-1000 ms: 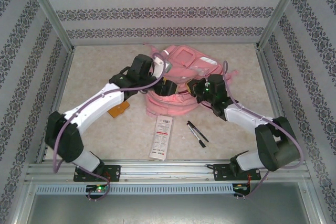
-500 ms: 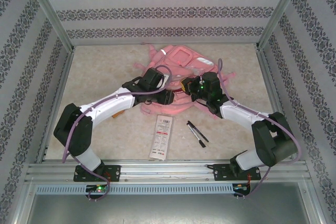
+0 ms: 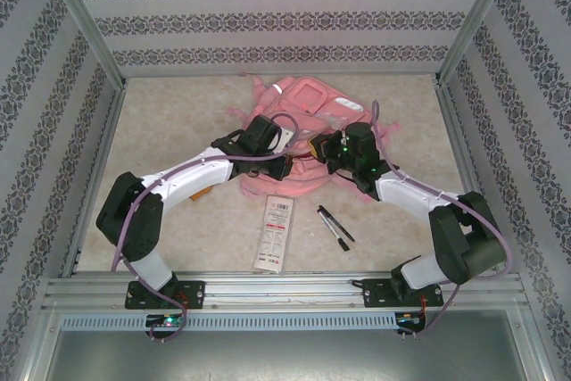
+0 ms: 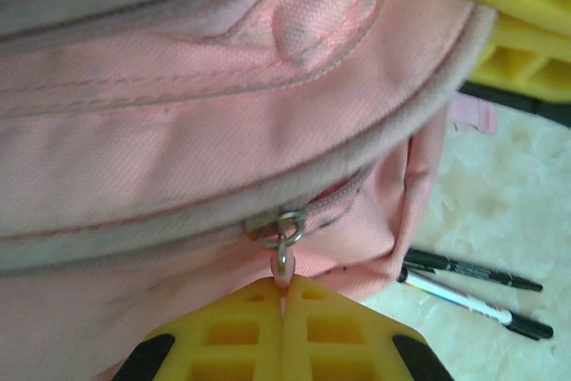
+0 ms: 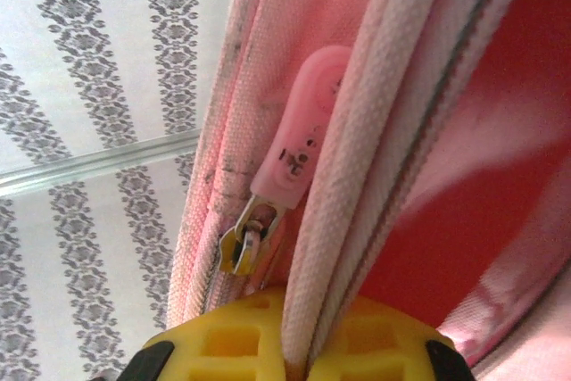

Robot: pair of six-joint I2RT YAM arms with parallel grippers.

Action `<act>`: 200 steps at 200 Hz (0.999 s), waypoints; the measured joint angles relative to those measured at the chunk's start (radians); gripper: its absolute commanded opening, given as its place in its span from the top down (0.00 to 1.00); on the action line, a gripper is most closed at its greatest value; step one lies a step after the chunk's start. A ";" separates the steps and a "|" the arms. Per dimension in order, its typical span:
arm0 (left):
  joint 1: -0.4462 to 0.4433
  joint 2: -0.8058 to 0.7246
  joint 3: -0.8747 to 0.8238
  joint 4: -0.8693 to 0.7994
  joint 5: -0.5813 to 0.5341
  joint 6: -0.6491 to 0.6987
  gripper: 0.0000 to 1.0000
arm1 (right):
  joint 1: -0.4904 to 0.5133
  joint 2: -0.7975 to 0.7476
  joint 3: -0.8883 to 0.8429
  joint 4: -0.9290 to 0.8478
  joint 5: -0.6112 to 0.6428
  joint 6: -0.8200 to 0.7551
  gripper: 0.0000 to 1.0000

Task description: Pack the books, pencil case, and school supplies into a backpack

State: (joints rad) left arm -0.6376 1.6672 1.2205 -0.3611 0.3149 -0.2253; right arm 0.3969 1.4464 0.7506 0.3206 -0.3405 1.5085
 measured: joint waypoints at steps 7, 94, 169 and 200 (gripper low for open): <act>0.011 -0.019 -0.019 0.008 0.013 0.006 1.00 | -0.011 -0.006 0.000 -0.017 -0.014 -0.017 1.00; 0.166 -0.103 -0.159 0.149 0.261 0.018 0.46 | -0.112 -0.060 -0.006 -0.131 -0.148 -0.129 1.00; -0.060 -0.038 -0.107 0.217 -0.027 -0.249 0.48 | -0.101 -0.060 -0.006 -0.131 -0.146 -0.121 1.00; -0.096 0.029 -0.042 0.171 -0.153 -0.291 0.46 | -0.087 -0.060 -0.006 -0.133 -0.134 -0.117 1.00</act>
State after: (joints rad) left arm -0.7334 1.6966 1.1786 -0.1902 0.1619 -0.5163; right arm 0.3099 1.3865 0.7441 0.1879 -0.4740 1.3911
